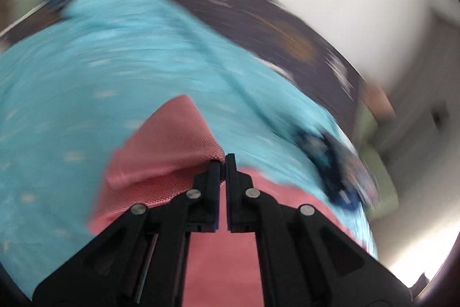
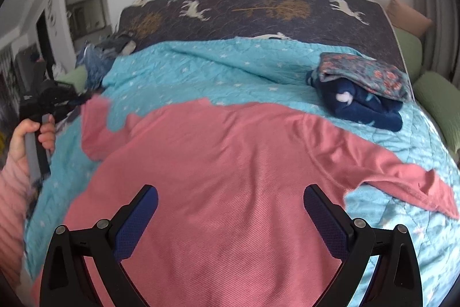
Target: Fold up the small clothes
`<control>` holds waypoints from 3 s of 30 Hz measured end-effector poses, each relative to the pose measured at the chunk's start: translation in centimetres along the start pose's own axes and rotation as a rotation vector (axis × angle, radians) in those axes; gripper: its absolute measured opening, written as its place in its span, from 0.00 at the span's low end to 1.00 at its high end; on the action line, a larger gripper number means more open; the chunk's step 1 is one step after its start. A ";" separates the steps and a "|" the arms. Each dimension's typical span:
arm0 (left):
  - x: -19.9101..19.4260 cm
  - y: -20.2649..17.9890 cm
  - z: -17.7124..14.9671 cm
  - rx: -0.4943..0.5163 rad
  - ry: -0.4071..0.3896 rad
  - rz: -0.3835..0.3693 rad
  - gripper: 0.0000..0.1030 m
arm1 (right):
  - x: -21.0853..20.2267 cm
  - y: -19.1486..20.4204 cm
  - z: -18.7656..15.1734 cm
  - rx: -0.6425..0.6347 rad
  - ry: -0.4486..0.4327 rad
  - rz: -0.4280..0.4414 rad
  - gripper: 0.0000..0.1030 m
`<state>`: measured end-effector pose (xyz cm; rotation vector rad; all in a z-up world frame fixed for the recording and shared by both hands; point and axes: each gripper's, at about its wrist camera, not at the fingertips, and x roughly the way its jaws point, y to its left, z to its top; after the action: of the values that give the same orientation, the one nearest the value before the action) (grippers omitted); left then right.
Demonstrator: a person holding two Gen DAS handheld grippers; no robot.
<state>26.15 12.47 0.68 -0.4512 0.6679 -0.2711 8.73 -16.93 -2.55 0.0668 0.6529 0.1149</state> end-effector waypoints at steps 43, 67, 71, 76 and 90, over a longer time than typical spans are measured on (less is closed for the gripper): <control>2.5 6.0 -9.1 -0.006 0.104 0.556 0.60 | 14.3 -3.1 5.8 0.159 0.147 0.002 0.07; 2.2 6.2 -9.9 -0.011 0.096 0.451 0.61 | 16.9 -14.3 2.3 0.788 0.323 0.388 0.56; 2.4 6.1 -9.9 -0.005 0.103 0.461 0.61 | 17.8 -13.9 3.5 0.818 0.296 0.326 0.07; 2.2 7.0 -9.9 -0.053 0.107 0.446 0.65 | 11.3 -13.7 4.2 0.617 0.092 0.174 0.06; -0.3 4.3 -10.2 0.061 0.096 0.475 0.65 | 9.4 -16.1 1.8 0.475 0.208 0.098 0.14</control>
<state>19.76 13.14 -8.34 -0.2120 0.8366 0.1374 18.58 -31.75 -8.37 0.5505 0.8748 0.0591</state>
